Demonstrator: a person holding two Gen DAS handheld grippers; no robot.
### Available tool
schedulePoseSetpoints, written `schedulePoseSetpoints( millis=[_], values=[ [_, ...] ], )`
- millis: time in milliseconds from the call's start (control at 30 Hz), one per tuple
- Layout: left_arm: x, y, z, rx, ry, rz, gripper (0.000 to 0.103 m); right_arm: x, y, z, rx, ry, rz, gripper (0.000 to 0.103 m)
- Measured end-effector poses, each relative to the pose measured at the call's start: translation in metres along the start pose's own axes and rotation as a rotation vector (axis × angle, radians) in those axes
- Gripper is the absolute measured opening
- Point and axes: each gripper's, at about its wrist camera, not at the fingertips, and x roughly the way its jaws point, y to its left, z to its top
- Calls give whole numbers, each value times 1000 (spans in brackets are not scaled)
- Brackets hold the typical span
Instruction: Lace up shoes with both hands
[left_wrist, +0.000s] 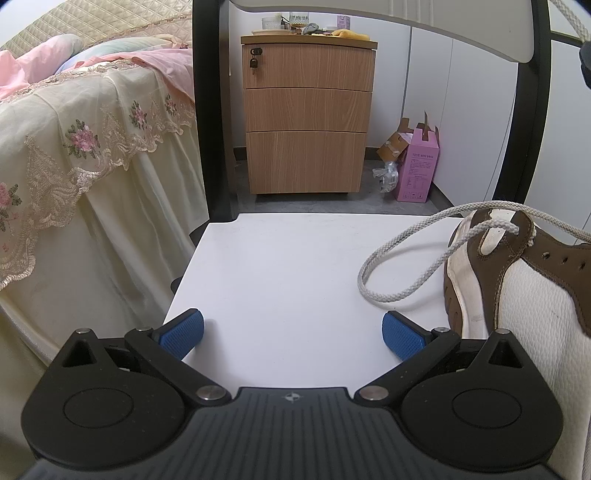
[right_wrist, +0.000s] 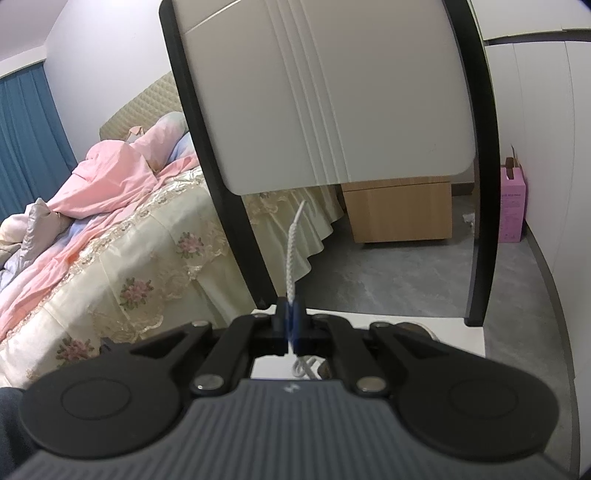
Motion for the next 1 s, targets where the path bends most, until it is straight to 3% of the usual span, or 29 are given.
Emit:
schedulePoseSetpoints(
  millis=[1000],
  values=[
    [0, 0, 0, 0, 0, 0, 103, -6, -11, 8, 33, -25, -2, 3]
  ],
)
